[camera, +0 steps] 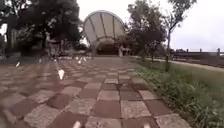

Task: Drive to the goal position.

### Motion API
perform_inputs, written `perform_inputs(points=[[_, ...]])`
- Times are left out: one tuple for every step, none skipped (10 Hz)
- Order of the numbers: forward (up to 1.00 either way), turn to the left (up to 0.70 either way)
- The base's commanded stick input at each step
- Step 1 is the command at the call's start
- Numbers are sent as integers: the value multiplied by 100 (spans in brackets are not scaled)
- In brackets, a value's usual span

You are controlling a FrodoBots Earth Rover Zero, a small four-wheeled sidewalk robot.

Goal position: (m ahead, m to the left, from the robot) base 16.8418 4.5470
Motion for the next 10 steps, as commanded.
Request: perform_inputs(points=[[70,0],[70,0],[70,0],[70,0],[70,0],[70,0],[70,0],[70,0],[70,0],[70,0]])
